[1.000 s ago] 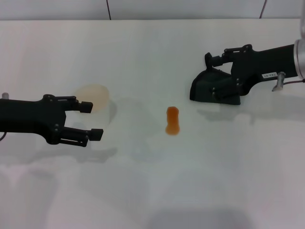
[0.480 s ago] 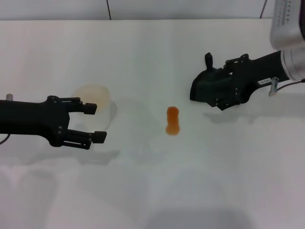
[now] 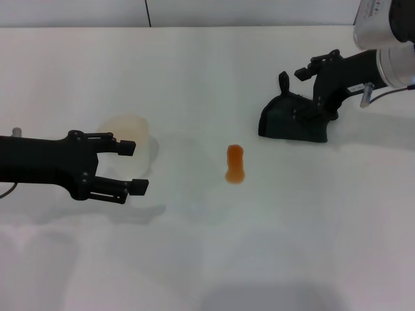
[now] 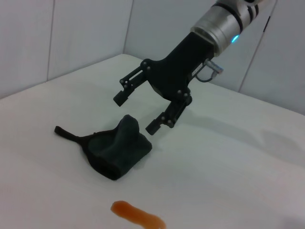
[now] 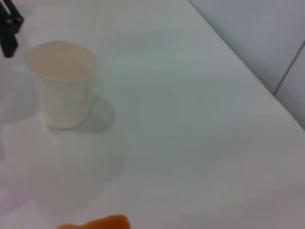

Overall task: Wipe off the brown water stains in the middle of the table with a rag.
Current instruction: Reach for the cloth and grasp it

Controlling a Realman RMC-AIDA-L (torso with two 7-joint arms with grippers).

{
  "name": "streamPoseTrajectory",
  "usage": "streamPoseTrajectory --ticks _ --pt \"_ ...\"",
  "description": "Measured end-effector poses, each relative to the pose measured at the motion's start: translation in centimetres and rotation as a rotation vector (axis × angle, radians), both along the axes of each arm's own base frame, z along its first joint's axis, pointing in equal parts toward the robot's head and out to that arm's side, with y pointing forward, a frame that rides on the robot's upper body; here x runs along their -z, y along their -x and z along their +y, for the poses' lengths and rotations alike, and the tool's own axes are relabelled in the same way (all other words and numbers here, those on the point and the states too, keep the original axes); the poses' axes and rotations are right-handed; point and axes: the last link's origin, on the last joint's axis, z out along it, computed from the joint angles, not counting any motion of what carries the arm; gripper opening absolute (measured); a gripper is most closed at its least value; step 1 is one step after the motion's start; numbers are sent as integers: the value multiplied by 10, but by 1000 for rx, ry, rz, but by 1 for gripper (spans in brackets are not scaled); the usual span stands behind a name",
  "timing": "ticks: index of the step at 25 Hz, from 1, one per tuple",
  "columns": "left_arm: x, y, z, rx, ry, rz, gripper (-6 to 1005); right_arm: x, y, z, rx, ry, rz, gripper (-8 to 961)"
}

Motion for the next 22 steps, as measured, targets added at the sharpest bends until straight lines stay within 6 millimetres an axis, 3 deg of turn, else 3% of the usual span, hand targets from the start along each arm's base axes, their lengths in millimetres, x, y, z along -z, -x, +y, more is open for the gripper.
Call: streamPoseTrajectory --ticks 22 --pt "5 -5 1 23 14 -23 890 9 -8 13 -5 -19 -139 840"
